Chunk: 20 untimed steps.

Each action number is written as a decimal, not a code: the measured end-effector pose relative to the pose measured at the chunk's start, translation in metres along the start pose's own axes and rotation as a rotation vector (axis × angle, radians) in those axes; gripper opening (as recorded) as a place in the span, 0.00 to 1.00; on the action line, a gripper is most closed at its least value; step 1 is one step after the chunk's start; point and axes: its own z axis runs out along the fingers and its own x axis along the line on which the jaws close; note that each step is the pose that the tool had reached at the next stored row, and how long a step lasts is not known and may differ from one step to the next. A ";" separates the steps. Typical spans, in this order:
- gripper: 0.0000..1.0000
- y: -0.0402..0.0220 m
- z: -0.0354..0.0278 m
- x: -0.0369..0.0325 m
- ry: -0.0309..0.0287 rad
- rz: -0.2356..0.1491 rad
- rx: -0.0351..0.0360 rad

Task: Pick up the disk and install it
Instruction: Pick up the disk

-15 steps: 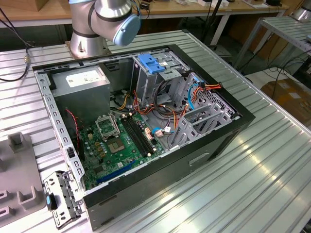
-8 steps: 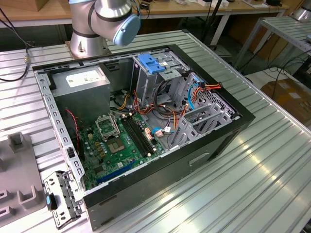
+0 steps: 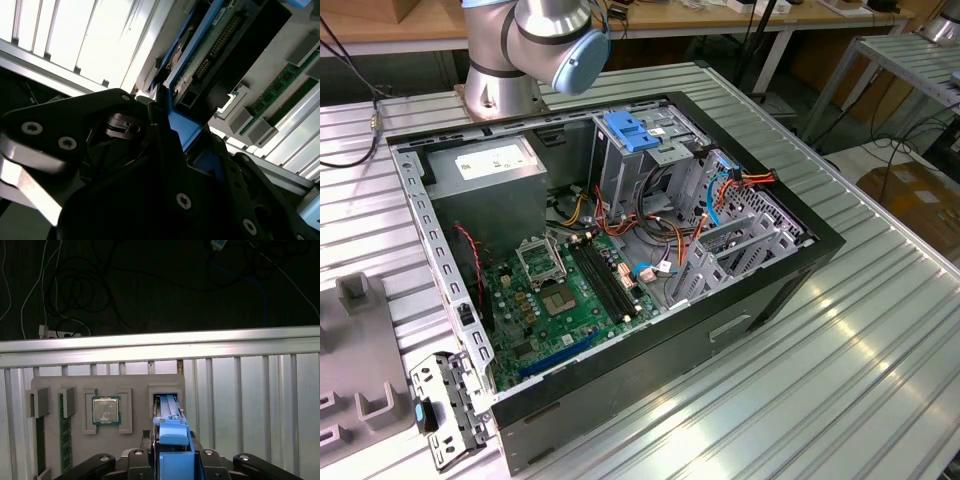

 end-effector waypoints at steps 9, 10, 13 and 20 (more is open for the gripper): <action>0.37 0.0000 -0.0034 0.0000 -0.0001 0.000 0.0001; 0.37 0.0000 -0.0045 0.0000 0.0000 0.000 0.0000; 0.37 -0.0001 -0.0111 0.0000 -0.0001 0.000 0.0000; 0.37 -0.0001 -0.0235 0.0000 -0.0001 0.000 0.0001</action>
